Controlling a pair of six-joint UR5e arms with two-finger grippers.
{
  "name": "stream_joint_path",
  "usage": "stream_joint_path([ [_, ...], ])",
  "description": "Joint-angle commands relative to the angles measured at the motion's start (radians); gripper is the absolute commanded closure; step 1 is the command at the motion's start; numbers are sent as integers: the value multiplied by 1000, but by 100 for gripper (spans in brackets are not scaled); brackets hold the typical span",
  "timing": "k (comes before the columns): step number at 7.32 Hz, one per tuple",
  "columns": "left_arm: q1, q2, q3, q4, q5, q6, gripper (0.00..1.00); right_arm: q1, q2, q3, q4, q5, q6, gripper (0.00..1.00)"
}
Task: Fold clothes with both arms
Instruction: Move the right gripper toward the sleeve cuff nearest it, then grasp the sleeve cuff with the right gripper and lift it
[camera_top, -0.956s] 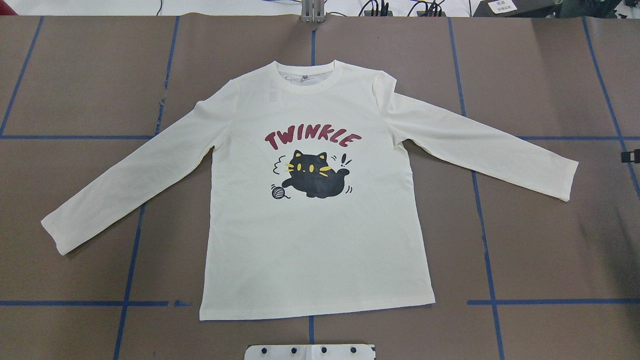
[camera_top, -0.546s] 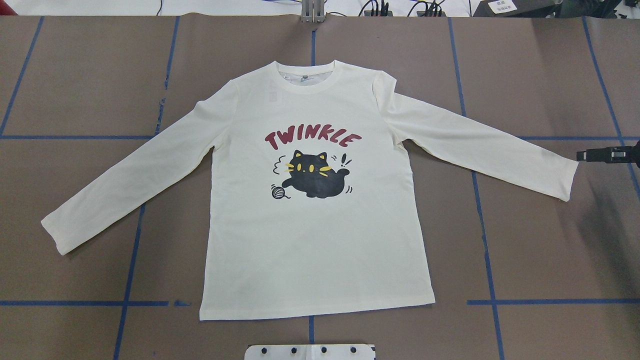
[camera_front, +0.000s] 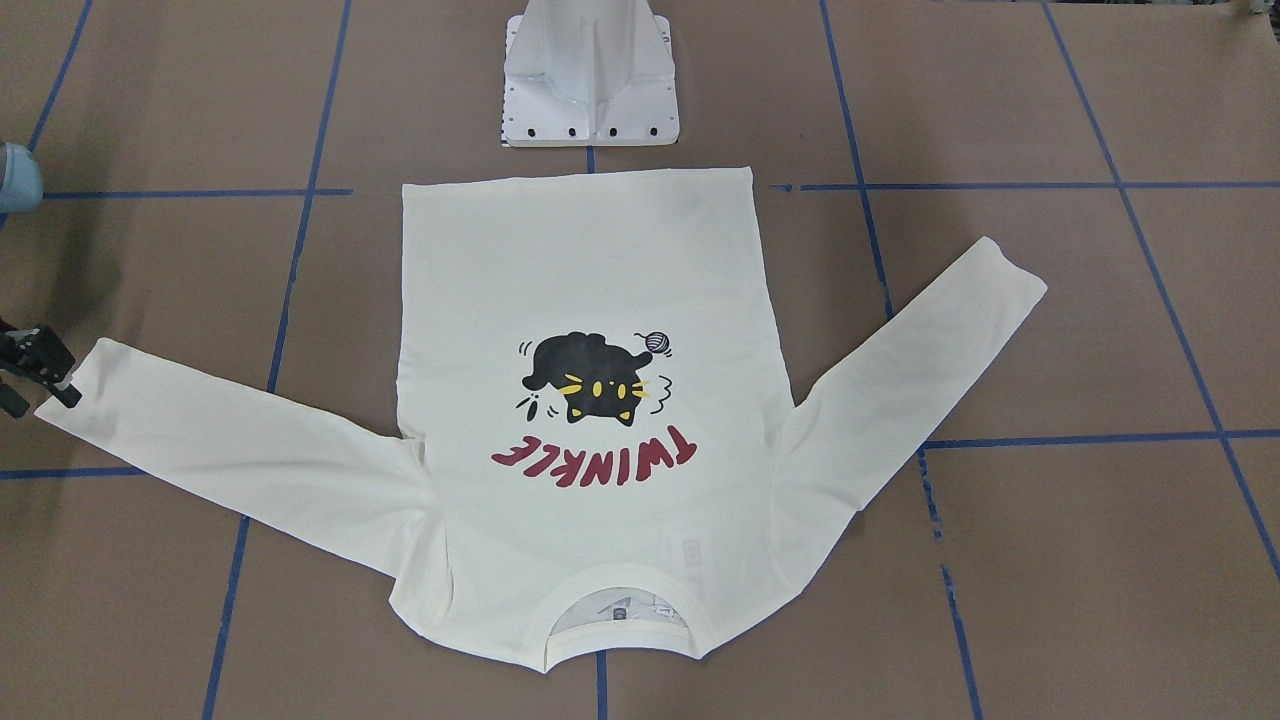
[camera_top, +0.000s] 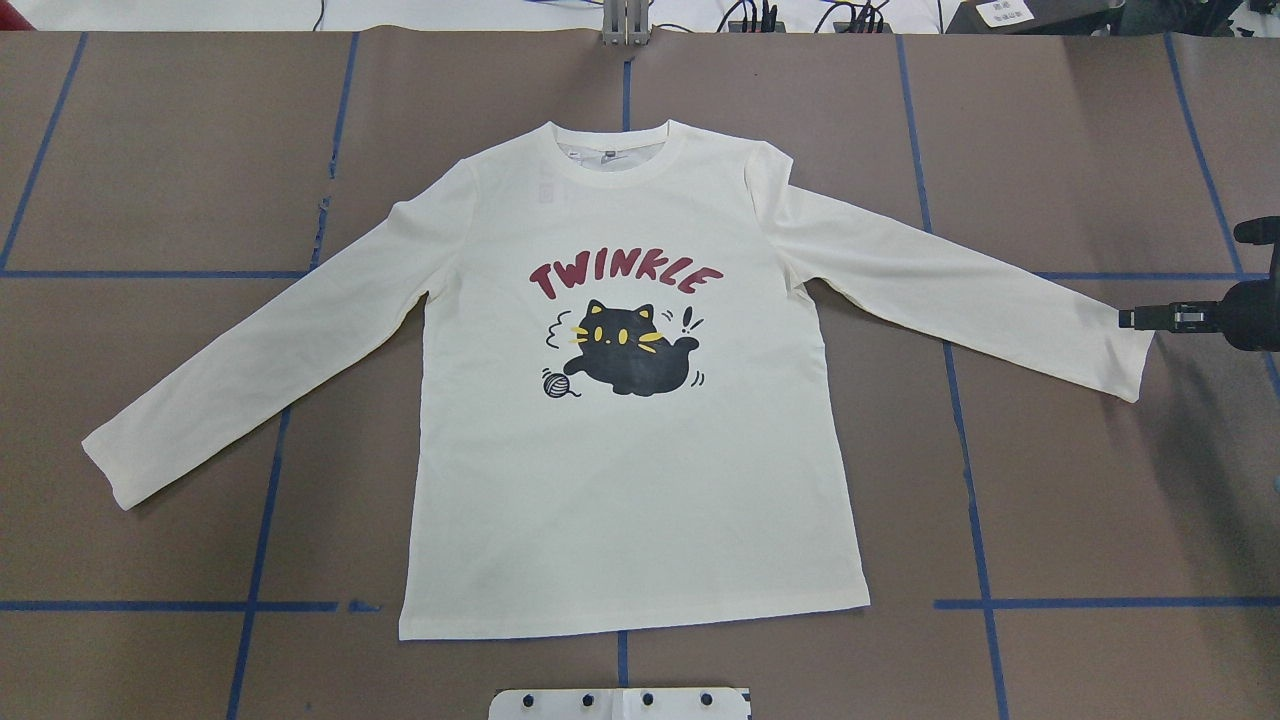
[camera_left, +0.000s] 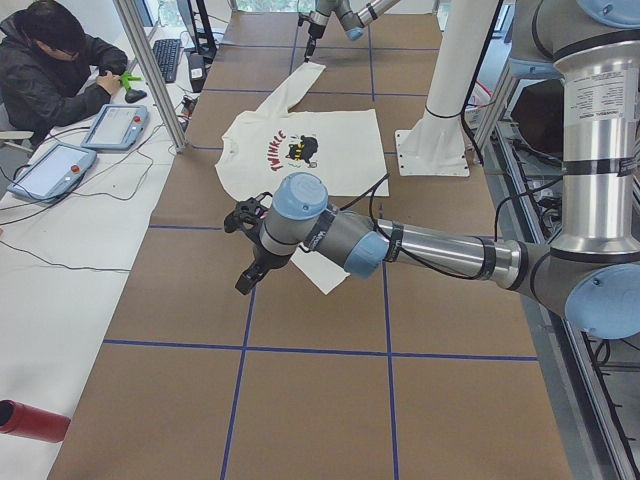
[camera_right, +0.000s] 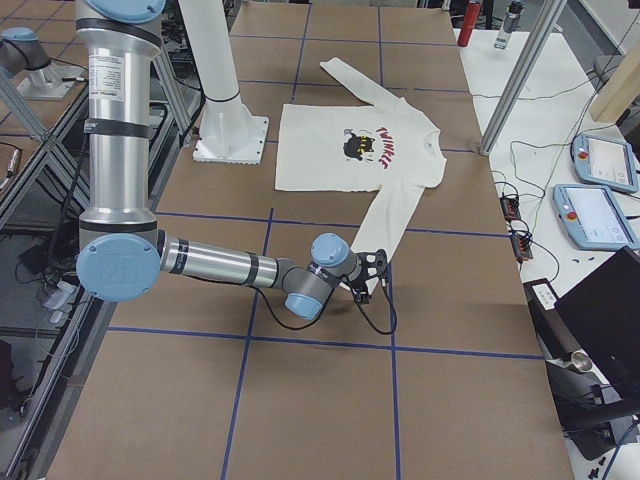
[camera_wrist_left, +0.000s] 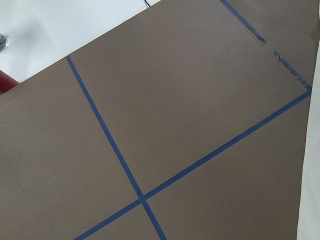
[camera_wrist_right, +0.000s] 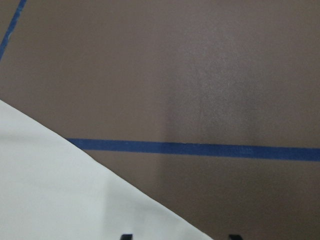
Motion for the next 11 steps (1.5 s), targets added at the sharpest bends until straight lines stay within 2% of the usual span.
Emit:
stream_joint_path([
  [1,0,0,0,0,0,0,1,-6,3,-21,1,-5,0,30],
  [2,0,0,0,0,0,0,0,-6,3,-22,1,-5,0,32],
  [3,0,0,0,0,0,0,1,-7,4,-22,1,-5,0,46],
  [5,-3,0,0,-2,0,0,1,-9,9,-19,1,-4,3,100],
  [8,-3,0,0,0,0,0,1,-6,12,62,-31,18,3,100],
  [9,-3,0,0,0,0,0,1,-6,12,129,-112,21,4,100],
  [11,-3,0,0,0,0,0,1,-6,35,366,-432,18,6,100],
])
